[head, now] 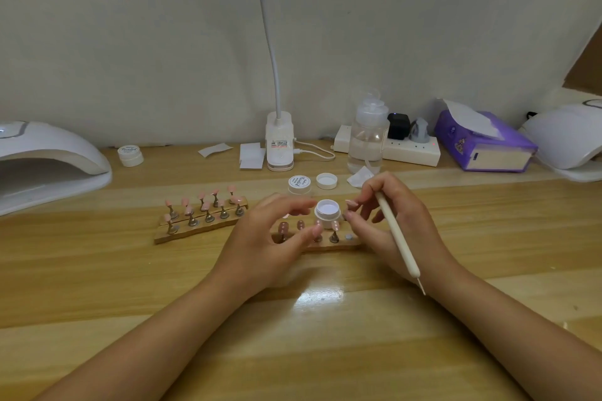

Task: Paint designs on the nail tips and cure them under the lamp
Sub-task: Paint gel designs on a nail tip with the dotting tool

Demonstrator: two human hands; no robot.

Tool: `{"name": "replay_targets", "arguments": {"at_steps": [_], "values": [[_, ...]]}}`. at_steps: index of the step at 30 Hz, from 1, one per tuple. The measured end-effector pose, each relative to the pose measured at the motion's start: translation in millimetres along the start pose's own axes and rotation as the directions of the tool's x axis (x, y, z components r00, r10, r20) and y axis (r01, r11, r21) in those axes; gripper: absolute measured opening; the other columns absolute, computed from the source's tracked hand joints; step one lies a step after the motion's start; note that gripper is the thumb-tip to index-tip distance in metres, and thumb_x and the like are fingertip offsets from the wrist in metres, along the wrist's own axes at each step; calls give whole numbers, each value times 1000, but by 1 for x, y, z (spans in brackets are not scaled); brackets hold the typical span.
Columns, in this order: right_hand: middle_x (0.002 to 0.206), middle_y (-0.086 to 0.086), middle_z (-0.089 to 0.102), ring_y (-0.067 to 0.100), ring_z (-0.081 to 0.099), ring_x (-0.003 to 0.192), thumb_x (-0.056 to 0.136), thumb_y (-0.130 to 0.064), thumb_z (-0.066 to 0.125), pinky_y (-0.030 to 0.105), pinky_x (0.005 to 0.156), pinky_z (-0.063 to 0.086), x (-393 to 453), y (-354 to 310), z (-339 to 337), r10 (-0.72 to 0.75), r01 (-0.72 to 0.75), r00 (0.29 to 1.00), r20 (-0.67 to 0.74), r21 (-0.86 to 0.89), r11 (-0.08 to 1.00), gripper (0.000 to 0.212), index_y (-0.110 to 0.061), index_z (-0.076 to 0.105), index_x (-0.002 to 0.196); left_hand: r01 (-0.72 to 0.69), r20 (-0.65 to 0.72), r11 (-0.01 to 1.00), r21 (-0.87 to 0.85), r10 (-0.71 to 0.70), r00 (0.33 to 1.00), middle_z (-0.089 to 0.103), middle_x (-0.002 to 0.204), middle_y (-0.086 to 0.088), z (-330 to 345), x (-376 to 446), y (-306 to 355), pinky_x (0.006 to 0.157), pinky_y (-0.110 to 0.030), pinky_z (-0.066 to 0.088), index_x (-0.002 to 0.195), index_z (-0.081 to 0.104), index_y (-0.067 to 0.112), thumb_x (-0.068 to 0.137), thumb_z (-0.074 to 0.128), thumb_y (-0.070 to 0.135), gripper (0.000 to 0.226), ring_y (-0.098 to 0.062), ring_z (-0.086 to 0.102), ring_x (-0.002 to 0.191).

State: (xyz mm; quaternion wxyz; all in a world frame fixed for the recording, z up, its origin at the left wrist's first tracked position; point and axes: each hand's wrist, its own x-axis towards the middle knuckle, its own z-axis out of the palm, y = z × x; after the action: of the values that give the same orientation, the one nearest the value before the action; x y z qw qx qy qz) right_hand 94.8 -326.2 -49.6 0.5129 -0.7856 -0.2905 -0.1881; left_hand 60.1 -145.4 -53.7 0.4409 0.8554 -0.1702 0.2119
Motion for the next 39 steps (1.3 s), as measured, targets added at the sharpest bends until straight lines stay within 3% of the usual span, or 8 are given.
{"name": "replay_targets", "arguments": {"at_steps": [5, 13, 18, 21, 27, 32, 35, 39], "values": [[78, -8, 61, -2, 60, 67, 74, 2, 72, 6, 57, 41, -5, -12, 9, -92, 91, 995, 36, 40, 995, 42, -30, 45, 81, -175, -53, 976, 132, 183, 982, 65, 89, 9, 2, -2, 3, 92, -48, 38, 94, 72, 17, 73, 67, 25, 23, 6, 51, 83], [82, -1, 60, 2, 65, 72, 77, -2, 70, 11, 58, 49, -9, -17, 16, -52, 45, 998, 32, 189, 981, 31, -25, 50, 81, -50, -93, 998, -30, 47, 995, 68, 88, 18, 0, -3, 5, 105, -16, 23, 101, 62, 39, 70, 68, 39, 32, -16, 62, 75], [85, 2, 64, 6, 67, 76, 79, -10, 69, 15, 60, 52, -9, -16, 16, -46, 38, 998, 33, 215, 976, 25, -26, 50, 82, -90, -127, 994, -70, 81, 989, 70, 80, 16, -1, -3, 6, 104, -37, 35, 86, 72, 31, 71, 70, 30, 16, -5, 65, 77], [90, 3, 66, 8, 66, 82, 81, 3, 64, 17, 63, 52, -9, -16, 16, -41, 28, 998, 55, 208, 978, 35, -30, 50, 84, -84, -176, 992, -98, 65, 982, 70, 83, 18, -1, -2, 6, 86, -53, 48, 87, 71, 29, 71, 73, 19, 19, -3, 66, 81], [105, -14, 63, -1, 57, 65, 90, 8, 41, 15, 59, 48, -3, -16, 6, 97, -100, 995, 27, 291, 952, 51, -37, 45, 114, -78, -200, 992, -97, 57, 978, 71, 81, 9, -2, -2, 5, 79, -32, 51, 81, 70, 24, 74, 71, 3, 22, -4, 65, 80], [114, -8, 63, 11, 52, 66, 90, -16, 28, 20, 52, 47, 8, -16, -7, 289, -266, 957, 21, 455, 850, 42, -47, 44, 113, -66, -193, 994, -93, 47, 980, 70, 84, 11, -3, -2, 4, 81, -23, 50, 83, 71, 21, 74, 71, 4, 19, -2, 65, 82], [95, -11, 69, 7, 47, 50, 91, -31, 33, 19, 43, 41, 14, -16, -14, 353, -300, 935, -17, 489, 819, 29, -46, 47, 112, -67, -205, 993, -94, 46, 978, 69, 84, 14, -3, -2, 5, 81, -19, 49, 81, 69, 27, 74, 71, 3, 25, 0, 65, 83], [69, -12, 65, 4, 39, 37, 97, -7, 36, 18, 36, 39, 20, -15, -16, 386, -307, 921, -49, 517, 799, 40, -42, 48, 112, -62, -212, 994, -91, 42, 976, 68, 82, 16, -4, -2, 6, 80, -15, 48, 79, 68, 30, 73, 71, 2, 28, 2, 64, 82]]}}
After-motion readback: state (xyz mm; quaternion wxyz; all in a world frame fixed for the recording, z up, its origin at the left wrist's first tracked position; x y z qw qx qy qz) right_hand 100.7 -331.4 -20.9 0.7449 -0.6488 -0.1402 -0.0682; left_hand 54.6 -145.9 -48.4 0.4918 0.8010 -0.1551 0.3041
